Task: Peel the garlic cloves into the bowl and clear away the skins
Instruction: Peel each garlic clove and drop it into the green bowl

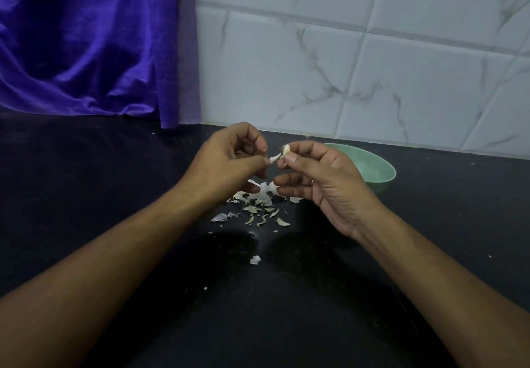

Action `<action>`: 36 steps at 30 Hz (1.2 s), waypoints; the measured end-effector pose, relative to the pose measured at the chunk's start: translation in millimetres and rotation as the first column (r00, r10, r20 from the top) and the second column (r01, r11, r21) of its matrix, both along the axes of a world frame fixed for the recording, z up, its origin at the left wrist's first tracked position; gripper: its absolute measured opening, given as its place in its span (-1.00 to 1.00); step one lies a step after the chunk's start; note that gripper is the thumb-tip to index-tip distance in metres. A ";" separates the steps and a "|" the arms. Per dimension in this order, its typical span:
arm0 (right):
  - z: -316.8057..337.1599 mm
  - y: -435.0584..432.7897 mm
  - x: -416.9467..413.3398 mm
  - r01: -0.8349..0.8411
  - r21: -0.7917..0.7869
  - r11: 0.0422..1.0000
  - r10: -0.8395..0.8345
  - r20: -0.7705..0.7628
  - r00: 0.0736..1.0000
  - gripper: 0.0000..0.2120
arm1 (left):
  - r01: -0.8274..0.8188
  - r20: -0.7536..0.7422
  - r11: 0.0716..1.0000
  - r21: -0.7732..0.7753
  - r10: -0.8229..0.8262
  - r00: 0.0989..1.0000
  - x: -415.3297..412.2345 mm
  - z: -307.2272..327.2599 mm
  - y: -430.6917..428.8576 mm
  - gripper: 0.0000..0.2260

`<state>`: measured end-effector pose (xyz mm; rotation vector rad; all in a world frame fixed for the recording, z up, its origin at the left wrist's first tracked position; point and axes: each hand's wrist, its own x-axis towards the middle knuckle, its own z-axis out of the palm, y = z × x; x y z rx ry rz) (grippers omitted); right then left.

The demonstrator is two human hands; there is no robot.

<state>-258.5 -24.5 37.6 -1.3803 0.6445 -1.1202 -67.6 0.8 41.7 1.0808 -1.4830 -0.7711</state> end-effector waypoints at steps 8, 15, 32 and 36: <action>-2.7 2.0 0.6 0.073 -0.130 0.989 -0.083 -0.074 0.994 -0.88 | 0.012 -0.023 1.000 0.026 -0.012 1.000 -0.9 0.2 -0.4 -0.86; -3.8 2.9 -0.1 0.100 -0.243 0.965 -0.138 -0.144 0.980 -0.85 | -0.052 0.039 0.999 -0.015 0.053 0.998 -0.5 -1.3 -3.1 -0.82; -4.2 0.7 -2.0 0.137 -0.217 0.966 -0.165 -0.116 0.979 -0.89 | -0.022 0.028 1.000 -0.009 0.022 0.999 -1.7 -0.1 -0.8 -0.94; -6.1 1.0 -1.1 0.125 -0.244 0.962 -0.167 -0.159 0.973 -0.90 | -0.087 0.156 0.992 -0.092 0.101 0.983 0.3 -1.1 -0.5 -0.93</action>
